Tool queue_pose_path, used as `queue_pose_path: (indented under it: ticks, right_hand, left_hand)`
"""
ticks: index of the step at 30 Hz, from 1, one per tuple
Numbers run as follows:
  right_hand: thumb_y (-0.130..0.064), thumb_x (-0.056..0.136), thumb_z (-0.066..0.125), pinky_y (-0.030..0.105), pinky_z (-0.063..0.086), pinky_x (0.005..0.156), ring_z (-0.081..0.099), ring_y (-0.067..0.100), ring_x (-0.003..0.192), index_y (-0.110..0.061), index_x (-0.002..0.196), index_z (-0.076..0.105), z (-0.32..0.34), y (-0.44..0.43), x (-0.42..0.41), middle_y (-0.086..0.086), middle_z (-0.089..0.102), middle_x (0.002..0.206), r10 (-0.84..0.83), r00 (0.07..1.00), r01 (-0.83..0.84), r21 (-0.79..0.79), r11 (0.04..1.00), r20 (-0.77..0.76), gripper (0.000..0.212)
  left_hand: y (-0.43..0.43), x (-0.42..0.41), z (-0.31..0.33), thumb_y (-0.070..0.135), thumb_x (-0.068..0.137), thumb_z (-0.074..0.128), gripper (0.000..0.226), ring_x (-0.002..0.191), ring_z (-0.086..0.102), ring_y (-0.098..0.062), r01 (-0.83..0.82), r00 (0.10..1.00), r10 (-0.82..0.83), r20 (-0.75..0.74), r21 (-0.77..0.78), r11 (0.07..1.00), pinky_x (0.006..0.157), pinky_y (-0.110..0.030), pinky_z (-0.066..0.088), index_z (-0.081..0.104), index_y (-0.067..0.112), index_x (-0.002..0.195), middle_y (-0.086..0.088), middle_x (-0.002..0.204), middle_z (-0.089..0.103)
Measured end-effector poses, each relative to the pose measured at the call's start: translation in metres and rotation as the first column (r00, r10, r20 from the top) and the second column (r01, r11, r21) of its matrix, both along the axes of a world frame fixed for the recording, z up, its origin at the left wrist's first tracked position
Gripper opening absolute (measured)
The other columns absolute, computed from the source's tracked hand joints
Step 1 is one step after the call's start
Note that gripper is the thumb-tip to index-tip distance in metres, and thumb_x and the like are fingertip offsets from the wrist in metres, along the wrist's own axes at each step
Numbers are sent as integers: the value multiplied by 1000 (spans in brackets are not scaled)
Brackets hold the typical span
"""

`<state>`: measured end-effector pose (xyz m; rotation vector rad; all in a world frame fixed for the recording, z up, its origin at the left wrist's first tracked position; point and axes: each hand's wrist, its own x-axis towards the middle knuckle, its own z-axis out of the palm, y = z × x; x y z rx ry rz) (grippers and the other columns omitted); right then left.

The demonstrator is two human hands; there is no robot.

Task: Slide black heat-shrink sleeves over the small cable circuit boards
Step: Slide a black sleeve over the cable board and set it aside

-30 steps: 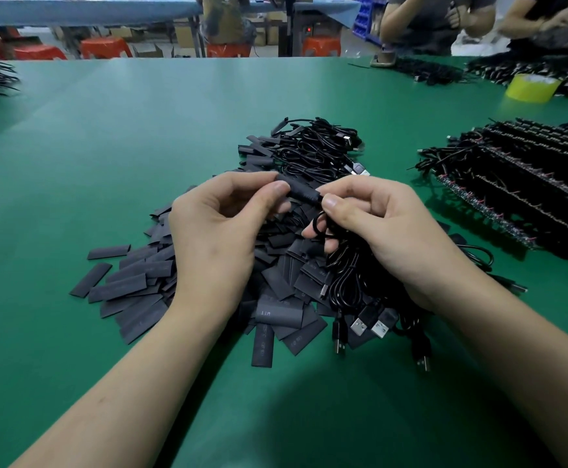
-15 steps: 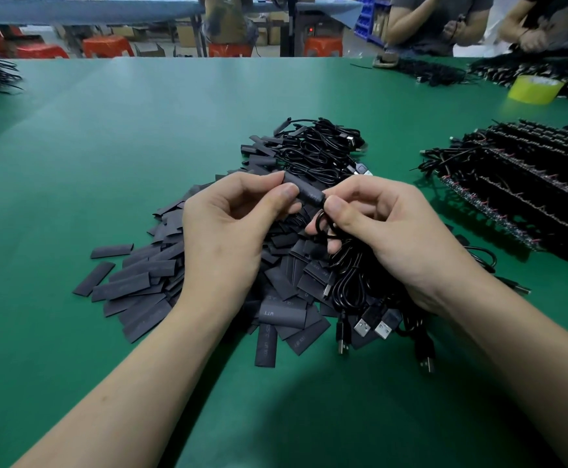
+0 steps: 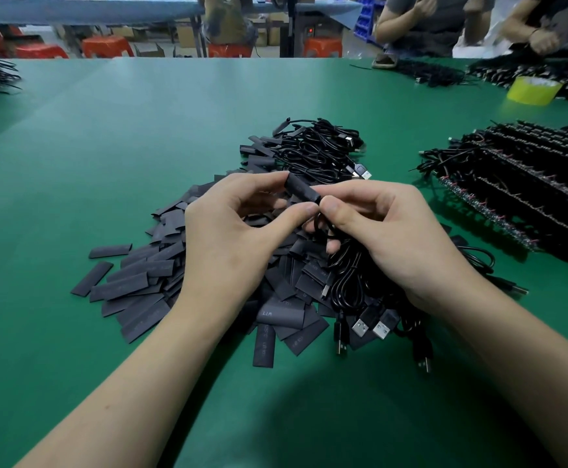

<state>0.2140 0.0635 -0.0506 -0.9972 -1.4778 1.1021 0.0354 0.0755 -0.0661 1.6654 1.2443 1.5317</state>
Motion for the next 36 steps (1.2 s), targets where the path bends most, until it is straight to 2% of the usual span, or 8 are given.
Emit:
queue_pose_path:
  ticks: [7,14,19,24,28,30,33,36]
  right_hand:
    - [-11,98,66,22,54,65,66,13,62,-18,107,77,-1,1,1,-3,77,82,-74,989,68,49,996,127,16]
    - [-9,95,67,27,57,69,71,19,64,-26,100,77,-3,-3,-5,-7,75,77,-152,950,110,164,980,272,21]
    - [-13,94,69,21,53,73,70,2,70,-26,103,80,-4,-4,-7,-15,75,81,-200,926,135,214,967,319,19]
    - [-12,93,70,20,54,82,70,-5,85,-23,105,81,-2,-5,-9,-17,77,92,-248,894,142,289,947,374,19]
    - [-12,93,69,16,52,79,69,-6,81,-24,105,81,-2,-5,-9,-17,76,88,-266,888,150,310,939,375,20]
    - [-13,94,69,16,52,73,70,-1,74,-25,106,80,-3,-5,-9,-15,77,84,-255,902,157,286,945,349,21]
    - [-14,95,67,25,58,64,70,9,62,-29,105,79,-3,-2,-6,-9,77,80,-263,922,193,252,948,285,21]
    - [-14,96,67,36,62,68,72,16,65,-31,103,78,-4,-2,-5,-7,77,80,-246,933,186,234,954,262,21]
  left_hand:
    - [-2,3,1,27,79,87,37,90,74,-5,2,999,-4,-32,-36,999,90,-27,59,76,23,114,7,93,77]
    - [-7,7,3,25,79,77,29,87,72,-6,-41,985,48,-165,50,998,87,-24,57,74,22,107,10,96,75]
    - [-9,8,5,30,77,73,29,83,71,-4,-86,969,104,-223,89,992,84,-19,56,75,21,105,11,93,74]
    - [-9,8,5,32,77,72,29,82,72,-4,-106,969,119,-218,73,992,85,-24,57,77,20,103,11,89,75]
    - [-7,9,3,31,80,71,26,81,72,-1,-95,981,102,-167,50,994,83,-19,57,77,19,102,11,88,75]
    - [-4,7,2,25,86,71,20,84,73,-2,-52,998,52,-44,-6,999,84,-22,58,77,17,104,9,89,77]
    - [0,3,0,18,94,72,13,94,75,-13,3,996,2,91,-56,998,92,-36,59,77,16,106,4,96,79]
    - [3,1,-2,18,92,77,13,96,75,-16,7,992,3,128,-78,997,95,-41,58,78,17,104,3,97,79]
